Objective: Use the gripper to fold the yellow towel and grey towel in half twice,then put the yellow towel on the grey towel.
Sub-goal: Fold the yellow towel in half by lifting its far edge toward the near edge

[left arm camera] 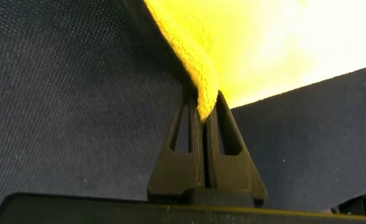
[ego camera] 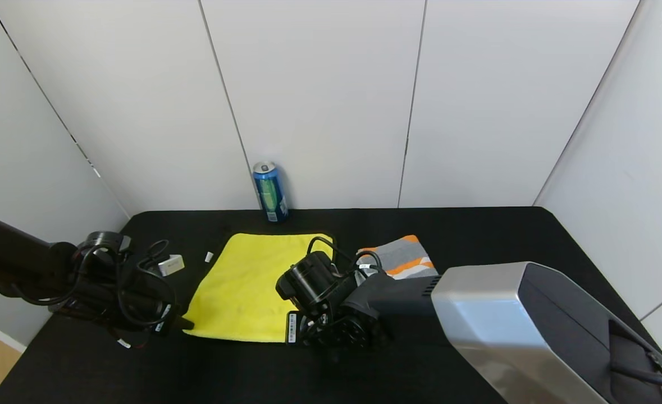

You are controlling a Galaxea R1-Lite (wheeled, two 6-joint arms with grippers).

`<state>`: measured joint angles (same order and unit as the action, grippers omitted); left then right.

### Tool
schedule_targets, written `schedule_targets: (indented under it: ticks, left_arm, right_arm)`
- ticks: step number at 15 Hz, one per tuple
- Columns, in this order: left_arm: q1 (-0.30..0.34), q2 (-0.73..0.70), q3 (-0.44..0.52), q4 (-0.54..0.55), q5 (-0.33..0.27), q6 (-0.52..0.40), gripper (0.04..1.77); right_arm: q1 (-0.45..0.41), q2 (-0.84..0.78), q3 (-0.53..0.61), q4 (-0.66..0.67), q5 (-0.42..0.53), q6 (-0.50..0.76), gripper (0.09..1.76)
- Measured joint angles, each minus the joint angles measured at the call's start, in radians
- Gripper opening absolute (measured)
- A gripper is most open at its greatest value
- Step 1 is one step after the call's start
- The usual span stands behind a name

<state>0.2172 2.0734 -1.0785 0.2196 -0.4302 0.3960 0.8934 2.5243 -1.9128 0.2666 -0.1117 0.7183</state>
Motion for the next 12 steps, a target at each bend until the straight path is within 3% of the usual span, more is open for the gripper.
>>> schedule_targets:
  ticks: [12]
  left_arm:
    - [0.000, -0.001, 0.000, 0.000, 0.000, 0.000, 0.12]
  right_arm:
    - [0.000, 0.000, 0.000, 0.001, 0.000, 0.000, 0.14]
